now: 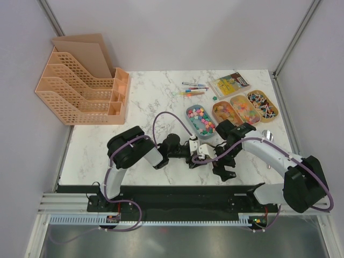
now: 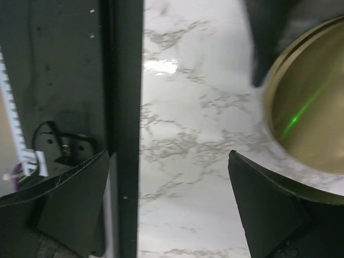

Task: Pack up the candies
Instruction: Screw the bottle lid onto the packing bottle.

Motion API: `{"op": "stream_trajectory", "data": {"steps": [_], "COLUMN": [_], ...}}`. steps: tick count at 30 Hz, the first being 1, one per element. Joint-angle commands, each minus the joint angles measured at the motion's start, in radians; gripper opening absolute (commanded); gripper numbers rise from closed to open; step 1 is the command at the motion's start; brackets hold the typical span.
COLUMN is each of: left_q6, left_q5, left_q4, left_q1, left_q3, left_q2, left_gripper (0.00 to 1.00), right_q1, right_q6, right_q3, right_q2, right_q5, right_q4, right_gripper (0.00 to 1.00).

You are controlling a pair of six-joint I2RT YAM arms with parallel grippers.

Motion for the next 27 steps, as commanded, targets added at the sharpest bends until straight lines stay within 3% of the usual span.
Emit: {"op": "stream_trajectory", "data": {"steps": [1,9,13,21,27], "left_q6": [0.005,0.011,0.012,0.014,0.014], "left_q5": [-0.106,-0.104,-0.103,-0.104,-0.103], "left_q4": [-0.253,-0.260,-0.265,-0.265,-0.265], "left_q1": [0.028,0.028,0.028,0.030,0.030], "left_q3": [-0.021,-0.014,-0.011,-0.013,-0.010], "left_q2": [0.076,0.080,0.083,0.082,0.085], "left_gripper": [0.02,0.02,0.02,0.02,0.02], "right_q1": [0.016,-0.070,-0.096,-0.111,-0.101], "right_q6": [0.080,0.065,0.037,-0.012,-0.078], "right_q3": [-0.006,0.094,0.204,0.317,0.396], "right_q2": [-0.072,-0.111,0.058,0.210,0.317], "right_q5": [-0.060,0.022,-0.004,-0.064,-0.101], "right_q4": [-0.074,0.041,0.063,0.075,-0.029], "right_gripper": [0.98,0.98,0.98,0.98,0.98]}}
